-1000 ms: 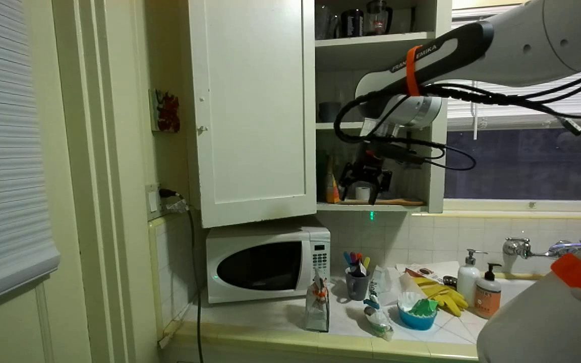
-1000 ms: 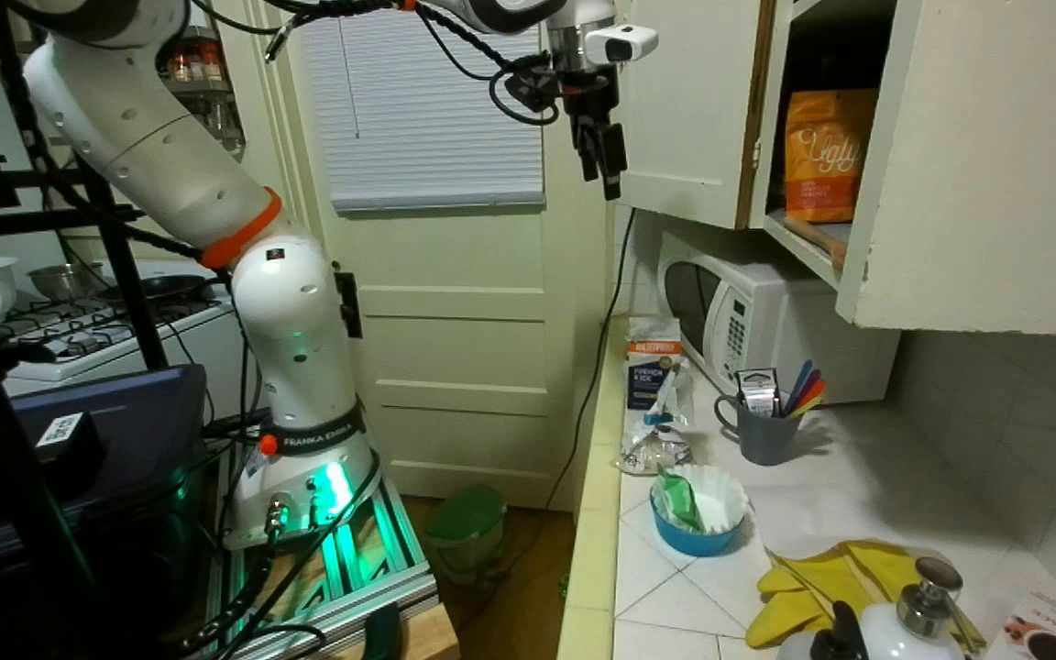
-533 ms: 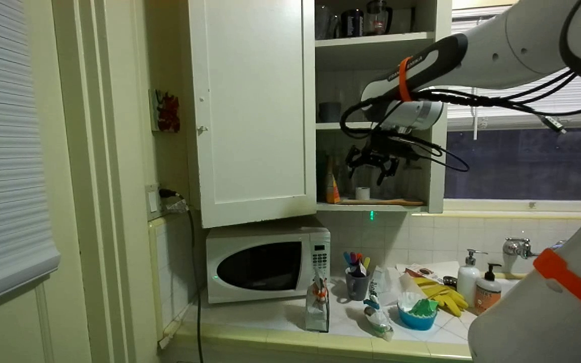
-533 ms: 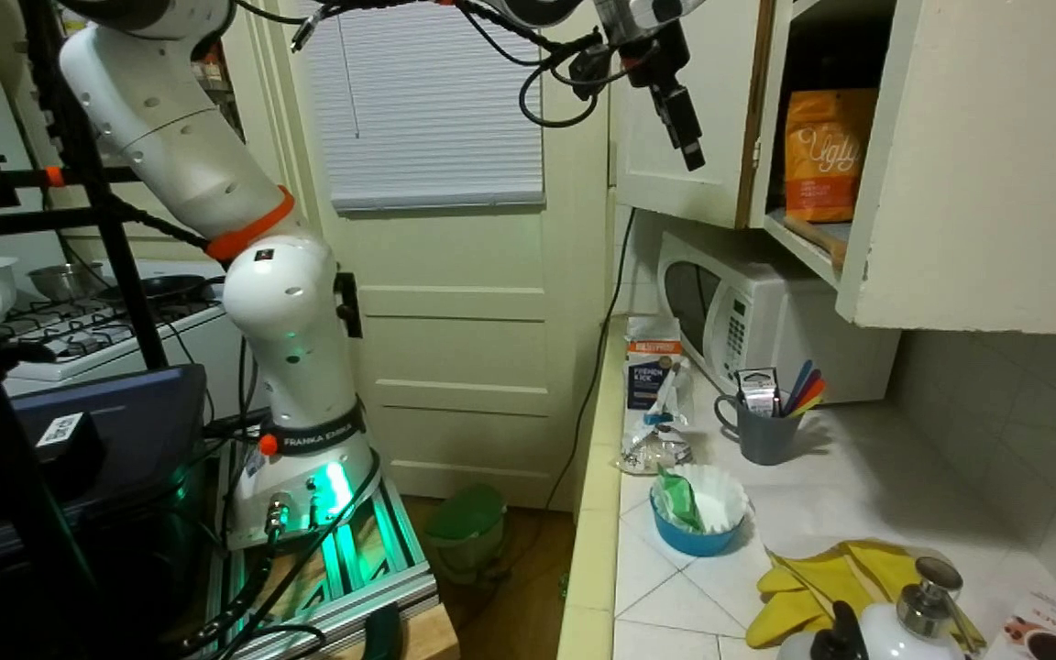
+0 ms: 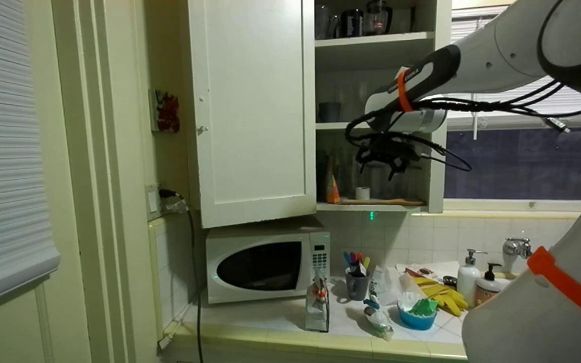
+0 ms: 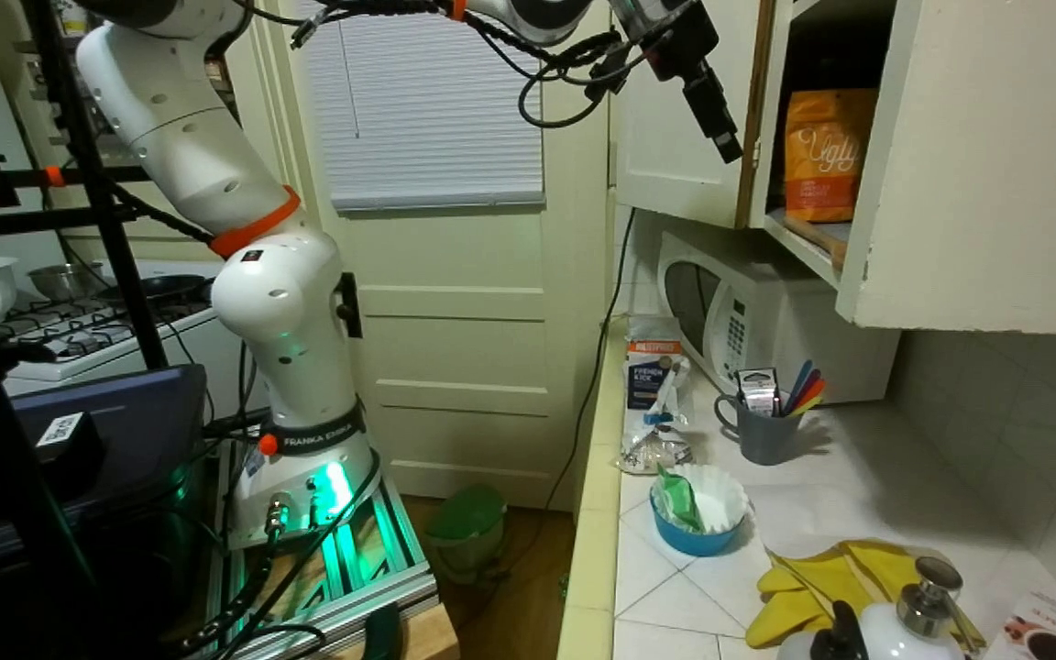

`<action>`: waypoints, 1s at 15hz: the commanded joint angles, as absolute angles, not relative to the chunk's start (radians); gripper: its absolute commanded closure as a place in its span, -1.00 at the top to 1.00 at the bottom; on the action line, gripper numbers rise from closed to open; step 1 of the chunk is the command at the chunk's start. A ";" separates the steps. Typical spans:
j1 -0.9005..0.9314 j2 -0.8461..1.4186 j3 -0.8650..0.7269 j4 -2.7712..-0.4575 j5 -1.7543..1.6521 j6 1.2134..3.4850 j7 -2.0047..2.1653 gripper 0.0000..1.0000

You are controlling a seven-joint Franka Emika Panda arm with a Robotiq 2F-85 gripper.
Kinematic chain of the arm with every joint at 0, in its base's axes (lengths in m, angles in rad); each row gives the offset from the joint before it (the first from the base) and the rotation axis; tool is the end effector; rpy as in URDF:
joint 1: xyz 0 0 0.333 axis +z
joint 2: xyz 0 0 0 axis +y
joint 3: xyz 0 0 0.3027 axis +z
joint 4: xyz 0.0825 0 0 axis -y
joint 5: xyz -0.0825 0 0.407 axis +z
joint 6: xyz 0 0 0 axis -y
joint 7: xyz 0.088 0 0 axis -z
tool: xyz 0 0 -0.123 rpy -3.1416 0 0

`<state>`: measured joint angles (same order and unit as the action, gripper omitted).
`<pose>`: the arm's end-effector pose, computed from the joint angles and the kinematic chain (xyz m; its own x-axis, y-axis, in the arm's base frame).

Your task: Remove the wooden spoon from the cabinet and place it on the counter top

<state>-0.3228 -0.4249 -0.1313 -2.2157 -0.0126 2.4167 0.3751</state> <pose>0.4548 -0.2308 0.5843 0.5184 -0.6734 0.5270 -0.6612 -0.7065 -0.2523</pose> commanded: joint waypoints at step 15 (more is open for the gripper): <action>-0.584 -0.274 0.061 -2.217 -0.439 2.421 1.367 1.00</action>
